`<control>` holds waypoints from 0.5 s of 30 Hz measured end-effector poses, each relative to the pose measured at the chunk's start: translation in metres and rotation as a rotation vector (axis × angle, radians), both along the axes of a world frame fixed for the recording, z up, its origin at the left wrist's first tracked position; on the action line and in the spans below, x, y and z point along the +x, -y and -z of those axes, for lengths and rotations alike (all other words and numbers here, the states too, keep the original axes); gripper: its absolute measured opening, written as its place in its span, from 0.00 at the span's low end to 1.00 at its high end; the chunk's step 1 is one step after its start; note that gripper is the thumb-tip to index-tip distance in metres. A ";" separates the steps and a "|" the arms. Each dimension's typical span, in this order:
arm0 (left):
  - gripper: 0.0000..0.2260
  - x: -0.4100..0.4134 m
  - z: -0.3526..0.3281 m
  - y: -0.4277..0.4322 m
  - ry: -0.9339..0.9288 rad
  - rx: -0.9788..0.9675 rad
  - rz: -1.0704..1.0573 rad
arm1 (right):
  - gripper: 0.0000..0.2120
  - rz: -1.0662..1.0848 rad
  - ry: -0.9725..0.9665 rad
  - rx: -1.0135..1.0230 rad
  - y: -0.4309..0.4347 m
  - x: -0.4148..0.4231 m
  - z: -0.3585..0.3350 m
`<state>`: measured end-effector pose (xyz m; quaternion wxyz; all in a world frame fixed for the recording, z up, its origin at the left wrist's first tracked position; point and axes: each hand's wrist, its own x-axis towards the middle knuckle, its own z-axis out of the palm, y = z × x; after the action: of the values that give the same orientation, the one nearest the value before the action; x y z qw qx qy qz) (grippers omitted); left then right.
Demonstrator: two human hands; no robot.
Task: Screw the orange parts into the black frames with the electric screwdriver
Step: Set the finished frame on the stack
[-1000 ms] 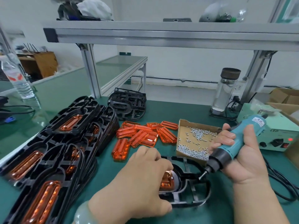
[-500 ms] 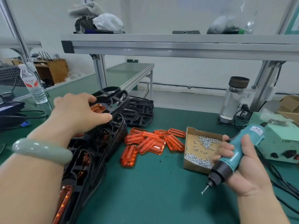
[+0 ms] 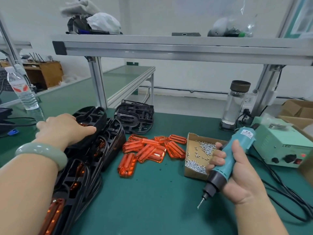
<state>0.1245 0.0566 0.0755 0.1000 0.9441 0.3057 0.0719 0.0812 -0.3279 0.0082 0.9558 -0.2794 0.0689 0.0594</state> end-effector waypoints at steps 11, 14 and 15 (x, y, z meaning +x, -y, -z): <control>0.35 0.001 0.013 -0.008 0.007 -0.055 0.086 | 0.17 -0.034 -0.032 -0.075 -0.008 -0.001 0.000; 0.29 0.003 0.015 -0.011 0.003 -0.009 0.087 | 0.16 -0.050 -0.027 -0.102 -0.009 -0.002 0.000; 0.29 0.003 0.015 -0.011 0.002 -0.003 0.083 | 0.15 -0.053 -0.024 -0.113 -0.010 -0.002 0.000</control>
<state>0.1278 0.0673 0.0605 0.1046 0.9558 0.2662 0.0682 0.0791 -0.3184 0.0085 0.9357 -0.3341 0.0764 0.0839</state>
